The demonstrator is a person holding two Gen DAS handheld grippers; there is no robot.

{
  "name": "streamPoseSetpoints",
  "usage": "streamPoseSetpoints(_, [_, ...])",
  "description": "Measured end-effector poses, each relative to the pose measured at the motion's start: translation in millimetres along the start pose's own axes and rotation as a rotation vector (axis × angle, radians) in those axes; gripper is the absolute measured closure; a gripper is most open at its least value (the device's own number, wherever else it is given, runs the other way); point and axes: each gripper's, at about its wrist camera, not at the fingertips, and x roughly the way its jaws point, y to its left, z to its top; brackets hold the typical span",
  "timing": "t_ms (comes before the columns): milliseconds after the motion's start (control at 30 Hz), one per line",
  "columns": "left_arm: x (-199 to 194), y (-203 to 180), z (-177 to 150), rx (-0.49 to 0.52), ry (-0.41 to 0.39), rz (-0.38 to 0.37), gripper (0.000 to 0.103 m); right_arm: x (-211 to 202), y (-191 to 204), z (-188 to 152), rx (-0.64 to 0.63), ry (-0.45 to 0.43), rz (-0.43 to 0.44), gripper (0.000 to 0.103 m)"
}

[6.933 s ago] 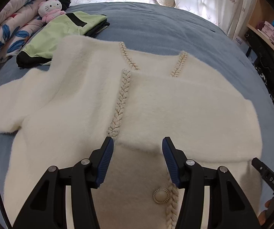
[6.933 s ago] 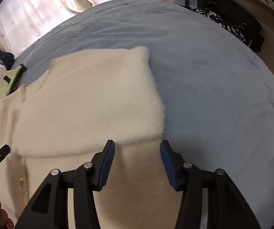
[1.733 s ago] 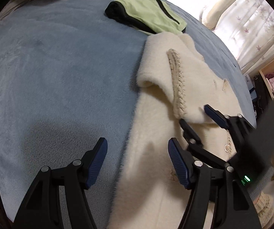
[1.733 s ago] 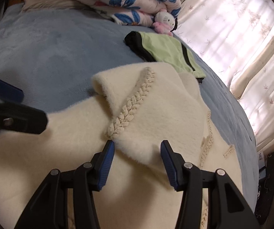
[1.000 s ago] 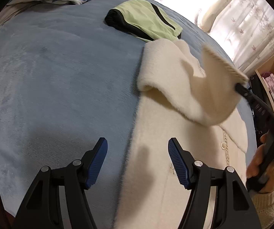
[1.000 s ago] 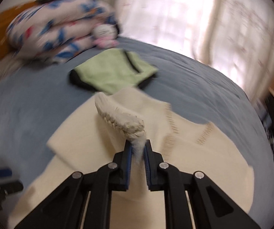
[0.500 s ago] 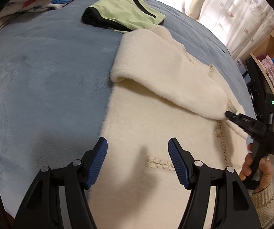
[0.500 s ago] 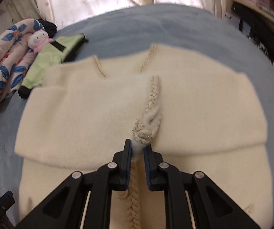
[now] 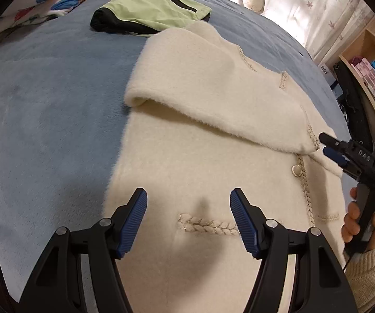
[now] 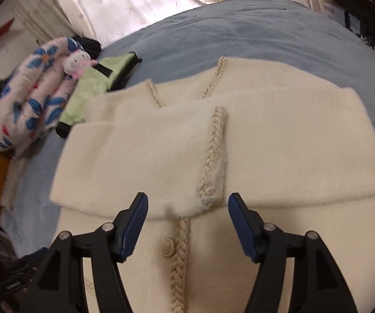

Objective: Fold large clothes
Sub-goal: 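Grasp the braided front edge with the right tool and fold it over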

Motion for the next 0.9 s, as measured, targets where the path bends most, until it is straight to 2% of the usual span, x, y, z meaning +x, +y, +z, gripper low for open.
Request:
streamPoseSetpoints(267, [9, -11, 5, 0.006, 0.016, 0.028, 0.038, 34, -28, 37, 0.041, 0.036, 0.011, 0.039])
streamPoseSetpoints(400, [13, -14, 9, 0.006, 0.019, 0.04, 0.038, 66, -24, 52, 0.029, 0.08, 0.027, 0.039])
streamPoseSetpoints(500, [14, -12, 12, -0.006, 0.021, 0.047, 0.038, 79, -10, 59, -0.02, 0.067, -0.002, 0.041])
streamPoseSetpoints(567, [14, -10, 14, -0.015, 0.018, 0.051, 0.038, 82, 3, 60, -0.066, 0.063, -0.006, 0.066])
streamPoseSetpoints(600, [13, -9, 14, -0.021, 0.015, 0.054, 0.038, 83, 9, 59, -0.098, 0.059, -0.026, 0.07])
streamPoseSetpoints(633, [12, -6, 16, -0.029, 0.012, 0.061, 0.038, 82, 15, 58, -0.131, 0.046, -0.05, 0.082])
streamPoseSetpoints(667, [12, -4, 16, -0.035, 0.009, 0.064, 0.038, 79, 20, 57, -0.162, 0.033, -0.063, 0.085])
streamPoseSetpoints(733, [9, 1, 19, -0.051, -0.001, 0.07, 0.038, 66, 26, 59, -0.195, -0.008, -0.082, 0.086])
streamPoseSetpoints(800, [5, 7, 22, -0.068, -0.02, 0.076, 0.038, 46, 31, 64, -0.224, -0.083, -0.084, 0.086])
streamPoseSetpoints(900, [0, 14, 28, -0.091, -0.041, 0.08, 0.038, 23, 36, 79, -0.267, -0.202, -0.165, 0.086])
